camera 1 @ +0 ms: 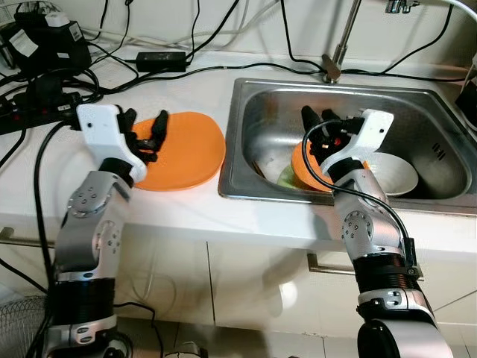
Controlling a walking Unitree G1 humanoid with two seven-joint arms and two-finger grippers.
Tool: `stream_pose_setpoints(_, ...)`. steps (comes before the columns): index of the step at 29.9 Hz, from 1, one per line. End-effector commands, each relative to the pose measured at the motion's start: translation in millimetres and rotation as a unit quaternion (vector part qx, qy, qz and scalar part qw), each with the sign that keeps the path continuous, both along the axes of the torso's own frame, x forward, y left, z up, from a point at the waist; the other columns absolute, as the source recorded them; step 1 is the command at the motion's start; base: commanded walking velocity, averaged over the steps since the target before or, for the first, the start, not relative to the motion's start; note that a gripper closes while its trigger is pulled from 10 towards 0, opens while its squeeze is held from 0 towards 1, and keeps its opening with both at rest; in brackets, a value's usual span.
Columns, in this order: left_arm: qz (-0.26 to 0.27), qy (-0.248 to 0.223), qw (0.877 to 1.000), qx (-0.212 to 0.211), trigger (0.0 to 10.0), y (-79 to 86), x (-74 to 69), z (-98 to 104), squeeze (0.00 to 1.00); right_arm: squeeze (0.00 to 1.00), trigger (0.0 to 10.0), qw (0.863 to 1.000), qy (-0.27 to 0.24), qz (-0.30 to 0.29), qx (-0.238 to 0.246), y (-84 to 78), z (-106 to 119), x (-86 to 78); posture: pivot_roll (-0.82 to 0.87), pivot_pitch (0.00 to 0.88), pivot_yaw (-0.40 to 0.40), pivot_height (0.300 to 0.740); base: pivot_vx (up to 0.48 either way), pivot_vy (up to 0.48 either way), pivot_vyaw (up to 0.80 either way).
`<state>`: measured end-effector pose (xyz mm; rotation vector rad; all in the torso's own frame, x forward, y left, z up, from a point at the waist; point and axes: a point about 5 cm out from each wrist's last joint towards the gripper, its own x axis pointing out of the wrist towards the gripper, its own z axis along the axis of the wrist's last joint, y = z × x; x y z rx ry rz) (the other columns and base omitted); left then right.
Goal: Kitchen organization
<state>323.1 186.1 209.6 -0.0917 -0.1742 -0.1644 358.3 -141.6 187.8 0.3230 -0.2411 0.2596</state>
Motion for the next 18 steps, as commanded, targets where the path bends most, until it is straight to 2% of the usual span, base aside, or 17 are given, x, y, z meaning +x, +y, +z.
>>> stream_pose_setpoints(1, 0.004, -0.015, 1.0, 0.004, 10.0, 2.5, -1.0, 7.9, 1.0, 1.0, 10.0, 1.0, 0.004, -0.003, 0.0, -1.3, -0.3, -1.9, 0.1, 0.036, -0.01, 0.74, 0.0, 0.0, 0.0)
stream_pose_setpoints(2, 0.01, -0.014, 1.0, 0.005, 10.0, 5.0, -1.0, 8.5, 1.0, 1.0, 10.0, 1.0, 0.005, -0.003, -0.002, -1.3, -1.3, -2.3, 0.1, 0.036, -0.01, 0.74, 0.0, 0.0, 0.0)
stream_pose_setpoints(3, 0.017, -0.014, 1.0, 0.008, 10.0, 8.4, -1.2, 10.0, 1.0, 0.0, 10.0, 1.0, 0.008, -0.005, -0.005, -1.6, -3.0, -2.5, 0.11, 0.038, -0.01, 0.74, 0.0, 0.0, 0.0)
stream_pose_setpoints(4, 0.03, -0.013, 0.999, 0.012, 10.0, 14.5, -1.8, 12.3, 0.0, 0.0, 10.0, 1.0, 0.011, -0.006, -0.006, -1.9, -5.3, -3.1, 0.11, 0.038, -0.01, 0.74, 0.0, 0.0, 0.0)
stream_pose_setpoints(8, 0.069, 0.007, 0.998, 0.006, 10.0, 33.0, -4.0, 12.4, 0.0, 0.0, 10.0, 1.0, 0.016, -0.003, -0.006, -0.5, -7.0, -3.7, 0.12, 0.047, -0.011, 0.74, 0.0, 0.0, 0.0)
stream_pose_setpoints(9, 0.087, 0.022, 0.996, -0.003, 10.0, 41.8, -6.1, 10.1, 0.0, 0.0, 10.0, 1.0, 0.019, -0.004, -0.007, -0.7, -7.4, -3.6, 0.12, 0.051, -0.012, 0.74, 0.0, 0.0, 0.0)
stream_pose_setpoints(11, 0.095, 0.029, 0.995, -0.007, 10.0, 45.4, -7.1, 8.6, 0.0, 0.0, 10.0, 1.0, 0.021, -0.004, -0.008, -1.0, -7.8, -3.6, 0.12, 0.051, -0.012, 0.74, 0.0, 0.0, 0.0)
stream_pose_setpoints(13, 0.102, 0.06, 0.993, -0.026, 10.0, 57.5, -13.5, 3.0, 0.0, 0.0, 10.0, 1.0, 0.026, -0.007, -0.01, -1.9, -10.0, -3.6, 0.13, 0.061, -0.017, 0.74, 0.0, 0.0, 0.0)
stream_pose_setpoints(18, 0.106, 0.086, 0.99, -0.028, 10.0, 64.7, -21.3, 0.4, 0.0, 0.0, 10.0, 0.999, 0.032, -0.006, -0.01, -1.0, -11.4, -3.4, 0.14, 0.067, -0.02, 0.74, 0.0, 0.0, 0.0)
